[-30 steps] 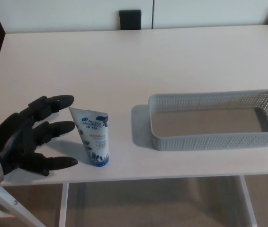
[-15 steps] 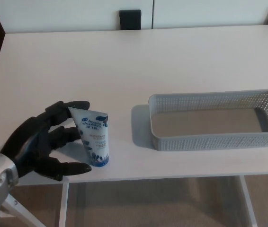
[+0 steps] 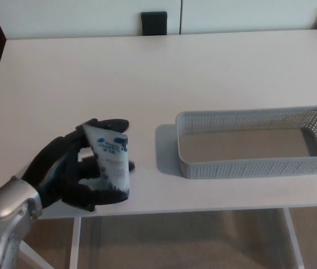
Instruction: The robot walks towards a table in front, picks a shampoo with left hand and puts it in a small grey container
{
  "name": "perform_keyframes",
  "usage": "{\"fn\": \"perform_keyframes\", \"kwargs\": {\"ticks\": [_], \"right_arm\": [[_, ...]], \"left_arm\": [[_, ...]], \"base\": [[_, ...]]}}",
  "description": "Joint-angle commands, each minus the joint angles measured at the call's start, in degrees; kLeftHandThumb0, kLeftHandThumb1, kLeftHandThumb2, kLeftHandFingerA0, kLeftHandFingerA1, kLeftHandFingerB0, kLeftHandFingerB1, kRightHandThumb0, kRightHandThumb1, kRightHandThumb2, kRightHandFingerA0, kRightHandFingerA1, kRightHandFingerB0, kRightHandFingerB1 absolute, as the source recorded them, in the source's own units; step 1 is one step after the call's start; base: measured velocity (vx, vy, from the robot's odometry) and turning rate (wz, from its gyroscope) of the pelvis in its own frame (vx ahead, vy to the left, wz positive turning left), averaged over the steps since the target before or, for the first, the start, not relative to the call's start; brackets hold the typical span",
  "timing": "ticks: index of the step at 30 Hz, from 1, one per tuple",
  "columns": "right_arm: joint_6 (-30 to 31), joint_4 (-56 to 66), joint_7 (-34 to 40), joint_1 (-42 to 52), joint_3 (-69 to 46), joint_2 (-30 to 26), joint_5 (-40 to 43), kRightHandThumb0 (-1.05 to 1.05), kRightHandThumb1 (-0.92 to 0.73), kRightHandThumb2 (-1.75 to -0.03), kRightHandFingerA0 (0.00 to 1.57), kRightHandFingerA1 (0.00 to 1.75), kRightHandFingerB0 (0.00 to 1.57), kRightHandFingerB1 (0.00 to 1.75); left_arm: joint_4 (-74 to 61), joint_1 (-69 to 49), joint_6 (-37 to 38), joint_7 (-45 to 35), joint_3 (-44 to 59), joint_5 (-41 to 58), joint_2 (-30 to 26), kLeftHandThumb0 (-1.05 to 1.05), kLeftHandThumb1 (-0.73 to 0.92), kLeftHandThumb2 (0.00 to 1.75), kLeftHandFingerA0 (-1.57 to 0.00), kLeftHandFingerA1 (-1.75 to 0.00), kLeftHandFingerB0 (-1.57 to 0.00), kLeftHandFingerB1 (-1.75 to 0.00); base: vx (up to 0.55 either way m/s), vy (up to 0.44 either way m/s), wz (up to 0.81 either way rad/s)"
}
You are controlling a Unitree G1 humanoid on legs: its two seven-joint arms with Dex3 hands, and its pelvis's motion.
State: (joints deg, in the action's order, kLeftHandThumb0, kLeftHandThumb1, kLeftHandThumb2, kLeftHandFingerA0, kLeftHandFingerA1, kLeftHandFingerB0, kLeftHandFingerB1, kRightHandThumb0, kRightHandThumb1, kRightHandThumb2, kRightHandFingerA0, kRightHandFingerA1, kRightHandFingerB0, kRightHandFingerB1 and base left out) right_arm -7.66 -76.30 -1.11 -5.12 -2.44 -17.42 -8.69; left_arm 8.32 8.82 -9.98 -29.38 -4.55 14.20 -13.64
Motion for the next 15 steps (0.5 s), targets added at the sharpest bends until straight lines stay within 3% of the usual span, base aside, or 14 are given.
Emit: {"fn": "perform_keyframes", "kwargs": {"ticks": [1,2,3,4,6,7,9,10,13,14,15], "right_arm": [[0.00,-0.16,-0.72,-0.45,-0.82,0.30,0.67,-0.41,-0.49,-0.76,0.74,0.62,0.41,0.48],[0.00,-0.17,-0.67,-0.54,-0.93,0.37,0.72,-0.41,-0.49,-0.76,0.74,0.62,0.41,0.48],[-0.14,-0.04,-0.79,-0.71,-1.04,0.39,0.76,-0.42,-0.49,-0.77,0.75,0.63,0.41,0.49],[0.10,0.07,-1.00,-1.25,-1.14,0.37,0.84,-0.33,-0.60,-0.59,0.81,0.57,0.47,0.39],[0.41,0.17,-1.30,-1.83,-1.09,0.20,0.70,-0.32,-0.60,-0.58,0.79,0.54,0.47,0.38],[0.48,0.21,-1.41,-2.24,-1.23,0.12,0.82,-0.42,-0.49,-0.77,0.73,0.63,0.41,0.49],[0.71,0.13,-1.56,-2.44,-1.62,0.14,1.15,-0.43,-0.49,-0.77,0.68,0.61,0.42,0.49],[1.02,0.16,-2.03,-2.44,-1.98,0.10,1.53,-0.35,-0.59,-0.57,0.68,0.47,0.47,0.37],[1.37,0.18,-2.30,-2.51,-2.29,0.07,1.54,-0.35,-0.59,-0.57,0.70,0.48,0.48,0.37],[1.48,0.20,-2.31,-2.56,-2.22,0.03,1.38,-0.42,-0.48,-0.76,0.65,0.60,0.43,0.49],[1.58,0.22,-2.30,-2.60,-2.21,-0.01,1.32,-0.42,-0.48,-0.76,0.65,0.60,0.43,0.49]], "left_arm": [[1.11,1.15,2.31,-0.82,-0.68,-1.08,0.84,-0.17,0.02,1.20,-1.57,-0.86,-1.26,-0.62],[1.15,1.18,1.94,-1.01,-0.42,-0.34,1.20,-0.17,0.02,1.20,-1.57,-0.86,-1.26,-0.62],[0.29,0.79,1.01,0.50,-0.35,-0.73,1.77,-0.17,0.02,1.21,-1.57,-0.88,-1.42,-0.67],[-0.15,0.74,-0.80,1.13,0.23,0.23,2.53,-0.08,-0.02,1.30,-1.57,-0.93,-1.46,-0.78],[-0.59,0.87,-2.35,1.79,0.67,0.42,3.19,-0.06,-0.06,1.34,-1.57,-0.95,-1.46,-0.81],[-0.32,1.22,-2.29,1.70,0.84,0.44,3.39,-0.08,-0.06,1.34,-1.57,-0.96,-1.44,-0.83],[-0.08,1.25,-2.18,1.49,1.08,0.29,3.54,-0.10,-0.04,1.33,-1.57,-0.97,-1.43,-0.84],[-0.22,1.19,-2.47,1.34,1.41,0.63,3.59,-0.13,0.00,1.28,-1.57,-0.99,-1.40,-0.88],[-0.19,1.10,-2.32,0.96,2.15,0.93,3.79,-0.15,0.02,1.27,-1.57,-0.99,-1.40,-0.88],[-0.10,1.21,-2.10,0.66,2.37,1.04,3.74,-0.16,0.02,1.26,-1.57,-0.97,-1.40,-0.87],[-0.05,1.33,-1.96,0.41,2.51,1.11,3.63,-0.16,0.02,1.26,-1.57,-0.97,-1.40,-0.87]], "base": [[0.00,0.000,0.00],[0.00,0.000,0.00],[0.00,0.000,0.00],[0.00,0.000,0.00],[0.00,0.000,0.00],[0.00,0.000,0.00],[0.00,0.000,0.00],[0.00,0.000,0.00],[0.00,0.000,0.00],[0.00,0.000,0.00],[0.00,0.000,0.00]]}}
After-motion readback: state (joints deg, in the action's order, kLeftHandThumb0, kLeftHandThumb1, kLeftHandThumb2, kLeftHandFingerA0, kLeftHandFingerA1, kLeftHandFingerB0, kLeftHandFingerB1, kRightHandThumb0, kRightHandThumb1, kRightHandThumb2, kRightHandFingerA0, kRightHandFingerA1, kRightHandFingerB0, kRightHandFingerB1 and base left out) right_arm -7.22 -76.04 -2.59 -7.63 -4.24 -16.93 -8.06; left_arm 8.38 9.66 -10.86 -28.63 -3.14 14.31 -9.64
